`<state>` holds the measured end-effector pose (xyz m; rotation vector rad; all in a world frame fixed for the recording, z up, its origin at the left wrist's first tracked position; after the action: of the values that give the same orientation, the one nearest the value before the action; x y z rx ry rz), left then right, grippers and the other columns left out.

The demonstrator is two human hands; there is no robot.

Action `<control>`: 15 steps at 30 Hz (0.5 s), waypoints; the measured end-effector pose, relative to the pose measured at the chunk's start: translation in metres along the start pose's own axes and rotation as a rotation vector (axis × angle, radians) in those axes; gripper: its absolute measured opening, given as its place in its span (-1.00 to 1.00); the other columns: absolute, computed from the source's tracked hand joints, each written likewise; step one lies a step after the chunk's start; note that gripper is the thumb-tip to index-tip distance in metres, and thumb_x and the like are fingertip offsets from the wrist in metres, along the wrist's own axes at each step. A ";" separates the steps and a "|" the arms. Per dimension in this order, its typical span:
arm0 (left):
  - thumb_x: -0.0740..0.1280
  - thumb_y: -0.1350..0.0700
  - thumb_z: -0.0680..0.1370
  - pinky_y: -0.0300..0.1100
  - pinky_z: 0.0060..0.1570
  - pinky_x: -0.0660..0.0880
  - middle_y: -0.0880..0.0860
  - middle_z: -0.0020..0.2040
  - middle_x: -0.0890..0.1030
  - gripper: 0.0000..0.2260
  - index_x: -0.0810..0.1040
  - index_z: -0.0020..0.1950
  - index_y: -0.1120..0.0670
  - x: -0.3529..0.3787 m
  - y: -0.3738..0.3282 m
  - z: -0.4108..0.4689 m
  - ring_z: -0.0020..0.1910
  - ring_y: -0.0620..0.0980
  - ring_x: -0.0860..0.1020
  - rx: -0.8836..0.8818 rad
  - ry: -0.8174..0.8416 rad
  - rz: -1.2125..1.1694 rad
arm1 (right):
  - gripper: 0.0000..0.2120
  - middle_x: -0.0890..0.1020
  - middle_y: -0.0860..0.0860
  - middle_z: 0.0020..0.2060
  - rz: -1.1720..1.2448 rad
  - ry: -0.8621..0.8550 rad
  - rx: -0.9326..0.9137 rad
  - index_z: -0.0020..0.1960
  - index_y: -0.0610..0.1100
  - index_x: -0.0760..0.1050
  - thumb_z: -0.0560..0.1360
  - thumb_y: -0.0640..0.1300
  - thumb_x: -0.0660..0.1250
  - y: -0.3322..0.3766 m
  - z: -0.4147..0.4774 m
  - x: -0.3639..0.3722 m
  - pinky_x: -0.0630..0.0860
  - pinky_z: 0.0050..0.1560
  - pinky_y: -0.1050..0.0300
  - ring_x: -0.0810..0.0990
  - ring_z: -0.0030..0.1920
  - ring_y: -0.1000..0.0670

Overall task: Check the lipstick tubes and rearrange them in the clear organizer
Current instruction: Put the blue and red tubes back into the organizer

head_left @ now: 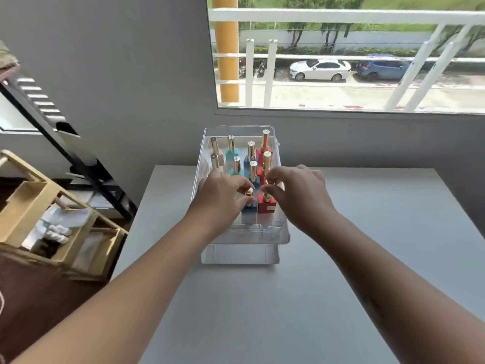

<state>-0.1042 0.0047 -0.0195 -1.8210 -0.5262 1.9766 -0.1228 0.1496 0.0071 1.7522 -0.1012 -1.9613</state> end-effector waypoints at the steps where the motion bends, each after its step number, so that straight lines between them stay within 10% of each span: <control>1: 0.44 -0.09 0.47 -0.03 0.21 0.36 0.04 0.07 0.60 -0.80 0.61 0.08 -0.15 0.002 0.002 0.001 0.14 0.13 0.42 0.009 -0.004 0.017 | -0.82 0.68 0.06 -0.04 -0.003 -0.008 0.004 0.05 0.02 0.56 0.54 0.08 0.30 0.000 -0.001 0.001 0.23 0.09 0.03 0.51 0.11 -0.07; 8: 0.42 -0.12 0.47 -0.19 -0.07 0.04 -0.08 0.02 0.61 -0.79 0.62 0.08 -0.14 -0.003 -0.006 0.002 0.04 -0.05 0.27 0.159 -0.077 0.101 | -0.74 0.66 0.10 0.00 -0.014 0.031 0.017 0.08 0.04 0.54 0.51 0.17 0.30 0.003 -0.001 0.005 0.22 0.09 0.03 0.49 0.18 -0.03; 15: 0.37 -0.16 0.48 -0.08 0.07 0.23 -0.23 -0.07 0.53 -0.71 0.60 0.14 -0.08 -0.039 -0.011 0.027 0.09 -0.05 0.34 0.197 -0.181 -0.026 | -0.78 0.66 0.08 -0.06 0.237 -0.012 0.024 0.10 -0.02 0.58 0.52 0.06 0.34 -0.007 0.039 -0.032 0.56 0.04 -0.02 0.61 -0.06 0.03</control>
<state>-0.1280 -0.0063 0.0214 -1.5210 -0.3902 2.1066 -0.1603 0.1586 0.0400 1.6603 -0.3219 -1.8059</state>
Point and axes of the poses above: each hand's wrist, its own z-axis towards the middle knuckle, its own x-axis out of the palm, y = z × x, the point moved 8 cm from there along z, towards the middle knuckle
